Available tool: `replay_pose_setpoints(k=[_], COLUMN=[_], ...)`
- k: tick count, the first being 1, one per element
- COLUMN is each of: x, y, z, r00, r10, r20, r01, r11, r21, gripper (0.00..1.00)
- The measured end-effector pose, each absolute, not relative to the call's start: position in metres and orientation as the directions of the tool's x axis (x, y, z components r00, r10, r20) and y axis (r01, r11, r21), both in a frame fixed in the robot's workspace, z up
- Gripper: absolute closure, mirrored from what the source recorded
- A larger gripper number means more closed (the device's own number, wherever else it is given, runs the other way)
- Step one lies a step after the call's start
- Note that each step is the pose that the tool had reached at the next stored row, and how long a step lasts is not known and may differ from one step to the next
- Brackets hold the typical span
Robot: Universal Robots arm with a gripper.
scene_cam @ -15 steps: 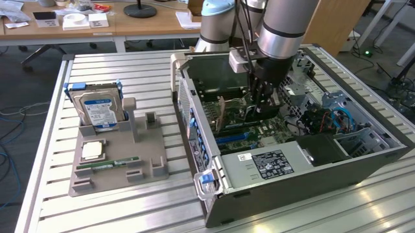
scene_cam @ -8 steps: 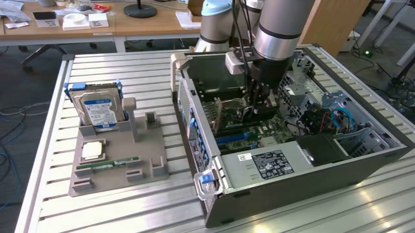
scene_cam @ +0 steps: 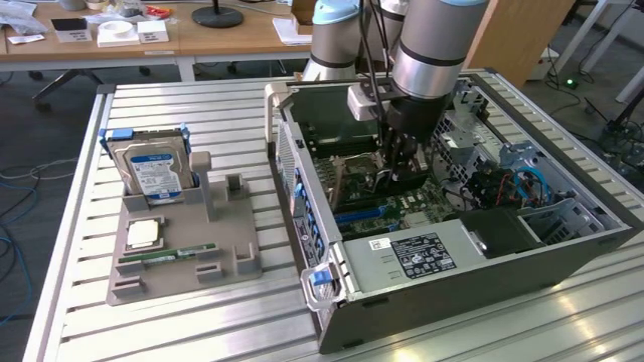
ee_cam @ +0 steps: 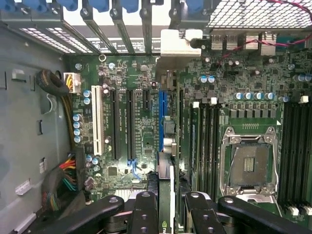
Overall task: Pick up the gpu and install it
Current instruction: 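Insert the gpu into the slot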
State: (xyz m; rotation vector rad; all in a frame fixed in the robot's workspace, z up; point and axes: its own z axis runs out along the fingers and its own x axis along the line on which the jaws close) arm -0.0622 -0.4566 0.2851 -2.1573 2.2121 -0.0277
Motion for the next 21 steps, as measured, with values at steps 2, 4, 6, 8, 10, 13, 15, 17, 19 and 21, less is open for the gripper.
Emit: replay_pose_setpoints(k=[2,4,6,8,10,13,15,17,19,21], x=[-0.064,-0.067,-0.069,-0.07,-0.071,-0.074,-0.075,-0.077,-0.077,-0.077], y=[-0.457,-0.457,-0.457,-0.458,-0.459,-0.459,-0.459,-0.459,-0.459,-0.459], z=[0.285,0.285,0.285,0.284,0.284,0.283,0.283,0.281,0.28,0.28], r00=[-0.024,-0.024,-0.024,-0.024,-0.024,-0.024,-0.024,-0.024,-0.024,-0.024], r10=[-0.999,-0.999,-0.999,-0.999,-0.999,-0.999,-0.999,-0.999,-0.999,-0.999], r20=[-0.024,-0.024,-0.024,-0.024,-0.024,-0.024,-0.024,-0.024,-0.024,-0.024], r01=[-0.998,-0.998,-0.998,-0.998,-0.998,-0.998,-0.998,-0.998,-0.998,-0.998], r11=[0.026,0.026,0.026,0.026,0.026,0.026,0.026,0.025,0.025,0.025], r21=[-0.049,-0.049,-0.049,-0.049,-0.049,-0.049,-0.049,-0.049,-0.049,-0.049], gripper=[0.74,0.74,0.74,0.74,0.74,0.74,0.74,0.74,0.74,0.74])
